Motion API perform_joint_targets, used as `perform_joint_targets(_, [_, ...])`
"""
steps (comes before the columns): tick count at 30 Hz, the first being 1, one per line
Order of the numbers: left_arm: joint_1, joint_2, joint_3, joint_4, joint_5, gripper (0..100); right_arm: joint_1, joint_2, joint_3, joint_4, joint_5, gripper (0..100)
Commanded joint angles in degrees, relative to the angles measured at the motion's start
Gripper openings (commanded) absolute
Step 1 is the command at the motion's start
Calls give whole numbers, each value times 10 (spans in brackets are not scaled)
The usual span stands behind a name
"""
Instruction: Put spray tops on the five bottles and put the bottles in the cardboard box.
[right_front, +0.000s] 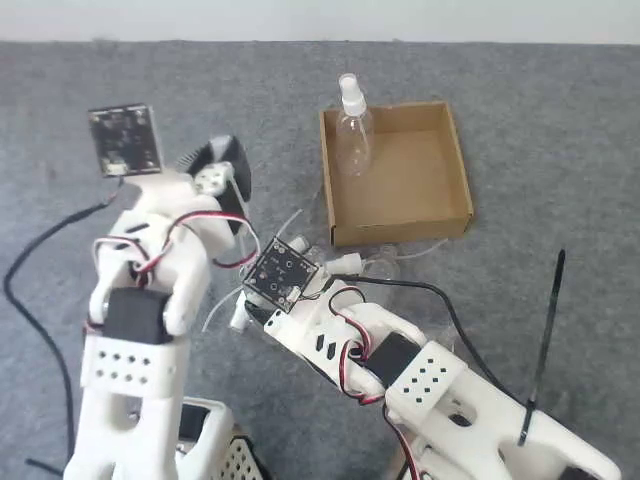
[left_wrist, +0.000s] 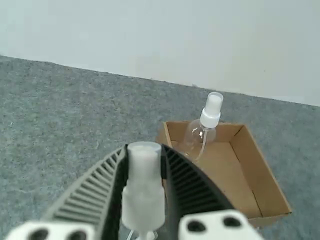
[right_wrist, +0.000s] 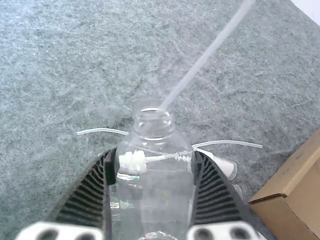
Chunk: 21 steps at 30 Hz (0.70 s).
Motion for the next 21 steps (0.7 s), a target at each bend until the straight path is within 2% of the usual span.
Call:
perform_joint_targets(1, [7, -75, 28, -14, 4, 12, 11, -22, -4, -15, -21, 6])
perform_joint_targets(4, [7, -145, 57, -12, -5, 12, 37, -29, -5, -15, -68, 6])
perform_joint_targets(7, [17, -187, 71, 15, -47, 12, 47, -58, -3, -10, -84, 6])
perform_joint_targets(13, [64, -164, 60, 40, -58, 16, 30, -145, 47, -15, -83, 6])
perform_joint_targets(18, [72, -134, 29, 68, -59, 127, 32, -164, 58, -14, -83, 6])
perform_joint_targets(21, [69, -116, 7, 82, -59, 152, 32, -153, 56, -14, -83, 6])
